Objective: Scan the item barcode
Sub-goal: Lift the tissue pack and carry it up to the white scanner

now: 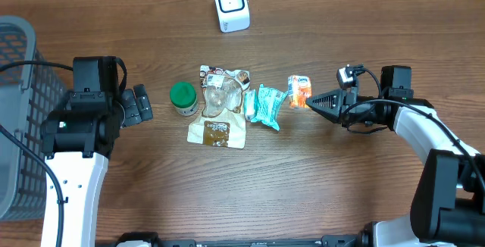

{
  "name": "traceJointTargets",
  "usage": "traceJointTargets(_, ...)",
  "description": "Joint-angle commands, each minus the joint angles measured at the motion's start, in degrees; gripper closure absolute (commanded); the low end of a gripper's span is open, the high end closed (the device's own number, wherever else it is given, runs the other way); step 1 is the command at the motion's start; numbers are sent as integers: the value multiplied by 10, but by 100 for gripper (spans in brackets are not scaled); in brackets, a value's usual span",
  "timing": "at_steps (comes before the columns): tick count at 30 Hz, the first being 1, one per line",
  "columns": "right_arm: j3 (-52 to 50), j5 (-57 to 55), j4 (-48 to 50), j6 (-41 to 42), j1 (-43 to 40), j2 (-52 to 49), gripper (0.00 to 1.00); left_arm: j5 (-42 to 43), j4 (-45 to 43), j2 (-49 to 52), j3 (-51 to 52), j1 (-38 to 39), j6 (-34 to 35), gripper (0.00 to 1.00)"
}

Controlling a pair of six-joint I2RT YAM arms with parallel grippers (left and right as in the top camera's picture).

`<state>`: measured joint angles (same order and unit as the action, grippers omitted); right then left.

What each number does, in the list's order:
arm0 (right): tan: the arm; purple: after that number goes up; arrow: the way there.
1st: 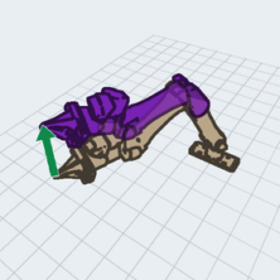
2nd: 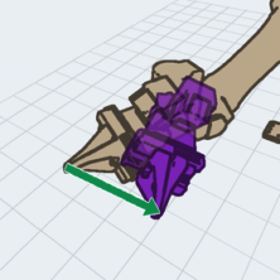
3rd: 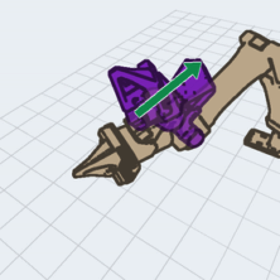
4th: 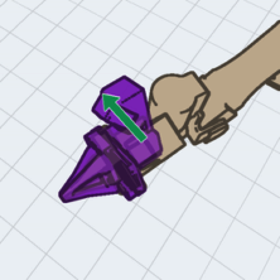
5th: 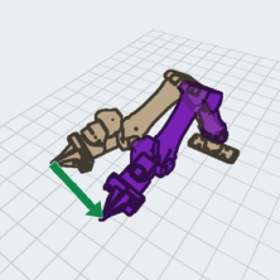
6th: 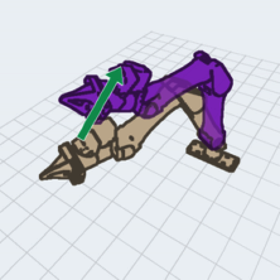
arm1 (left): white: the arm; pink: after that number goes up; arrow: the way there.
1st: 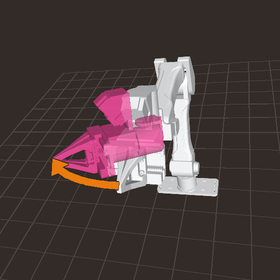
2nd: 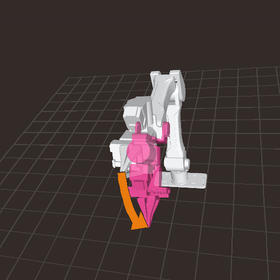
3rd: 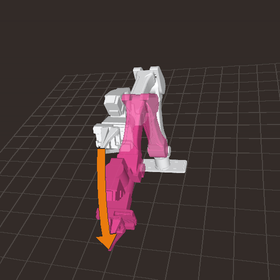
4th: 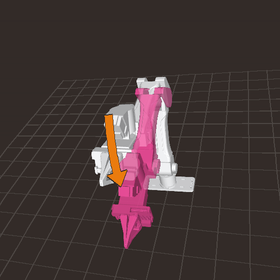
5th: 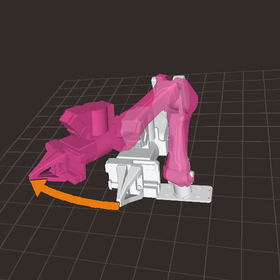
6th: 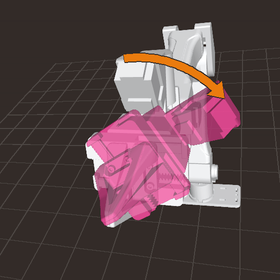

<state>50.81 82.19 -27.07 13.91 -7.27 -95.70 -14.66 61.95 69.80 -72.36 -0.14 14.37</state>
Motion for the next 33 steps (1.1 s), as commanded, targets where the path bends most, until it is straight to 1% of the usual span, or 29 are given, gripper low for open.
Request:
traceJointTargets(1,10,78,0,47,1,11,96,-8,-1,2,-1,-2,-11,0)
traceJointTargets(5,10,77,4,122,2,11,96,-8,-1,2,-1,-2,-11,1)
traceJointTargets(12,10,77,57,257,2,12,96,-8,-1,2,-1,-2,-11,0)
traceJointTargets(14,10,77,125,317,7,12,96,-8,-1,2,-1,-2,-11,0)
traceJointTargets(16,10,77,170,354,12,12,96,-8,-1,2,-1,-2,-11,0)
traceJointTargets(22,10,77,355,484,32,12,96,-8,-1,2,-1,-2,-11,0)
traceJointTargets(25,10,77,454,519,42,12,96,-8,-1,2,-1,-2,-11,0)
traceJointTargets(26,10,77,501,540,49,12,96,-8,-1,2,-1,-2,-11,0)
traceJointTargets(28,10,74,548,558,60,12,96,-8,-1,2,-1,-2,-11,0)
traceJointTargets(30,10,73,577,564,73,12,96,-8,-1,2,-1,-2,-11,1)
traceJointTargets(33,10,73,594,554,97,12,96,-8,-1,2,-1,-2,-11,1)
